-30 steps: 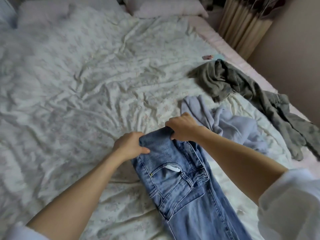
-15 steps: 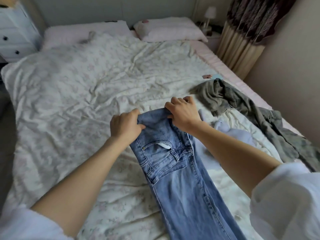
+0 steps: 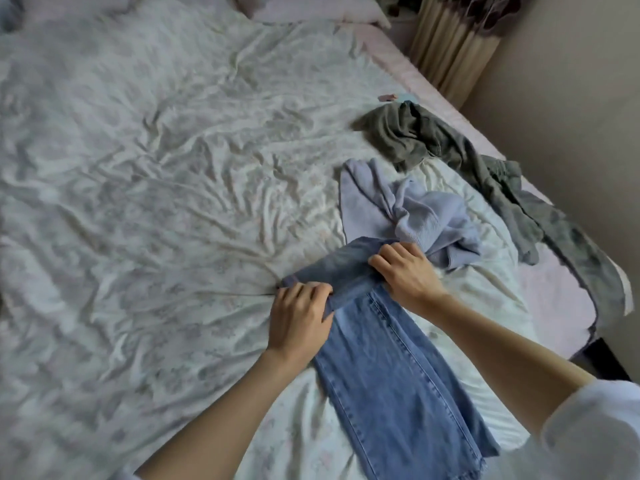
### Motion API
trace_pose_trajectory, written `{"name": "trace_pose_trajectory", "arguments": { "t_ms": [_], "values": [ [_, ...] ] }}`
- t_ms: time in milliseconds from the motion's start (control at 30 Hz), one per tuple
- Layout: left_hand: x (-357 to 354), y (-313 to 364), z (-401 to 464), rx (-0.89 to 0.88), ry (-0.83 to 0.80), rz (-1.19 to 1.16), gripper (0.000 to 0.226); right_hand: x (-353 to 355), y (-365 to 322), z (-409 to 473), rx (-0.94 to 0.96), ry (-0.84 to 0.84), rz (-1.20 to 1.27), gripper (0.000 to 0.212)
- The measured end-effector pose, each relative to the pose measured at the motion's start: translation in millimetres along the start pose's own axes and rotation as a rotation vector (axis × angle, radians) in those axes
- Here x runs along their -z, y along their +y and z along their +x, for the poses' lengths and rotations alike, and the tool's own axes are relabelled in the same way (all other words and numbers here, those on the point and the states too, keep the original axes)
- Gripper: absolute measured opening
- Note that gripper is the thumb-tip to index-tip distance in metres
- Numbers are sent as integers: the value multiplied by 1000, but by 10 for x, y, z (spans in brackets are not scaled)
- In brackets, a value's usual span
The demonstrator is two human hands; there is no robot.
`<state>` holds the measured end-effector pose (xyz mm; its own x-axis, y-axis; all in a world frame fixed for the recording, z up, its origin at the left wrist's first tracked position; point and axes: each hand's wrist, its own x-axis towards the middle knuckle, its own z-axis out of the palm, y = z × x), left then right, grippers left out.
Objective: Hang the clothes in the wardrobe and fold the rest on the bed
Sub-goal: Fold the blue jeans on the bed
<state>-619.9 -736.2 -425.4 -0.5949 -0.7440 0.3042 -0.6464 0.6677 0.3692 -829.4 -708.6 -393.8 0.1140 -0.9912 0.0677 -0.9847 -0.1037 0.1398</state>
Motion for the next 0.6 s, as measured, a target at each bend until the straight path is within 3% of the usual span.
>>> {"name": "trace_pose_trajectory", "arguments": {
  "t_ms": [233,367,433,500,567,600],
  "values": [
    [-464,346,-722,-68,-266,-25,44,-428,-107,-873,16,-110,-48,38],
    [-712,421,-993,5,-711,14,43,-721,-212,-1242,14,-327,-4,45],
    [-781,432,-1017,19,-829,-21,32,-803,-236,-1320,-2,-443,75,44],
    [-783,456,-927,44,-745,-31,20,-843,-211,-1270,-25,-462,140,31],
    [-811,447,-787,82,-476,-18,13,-842,-169,-1092,-30,-313,179,22],
    [-852,439,-711,111,-346,5,20,-849,-152,-972,-43,-224,197,24]
  ]
}}
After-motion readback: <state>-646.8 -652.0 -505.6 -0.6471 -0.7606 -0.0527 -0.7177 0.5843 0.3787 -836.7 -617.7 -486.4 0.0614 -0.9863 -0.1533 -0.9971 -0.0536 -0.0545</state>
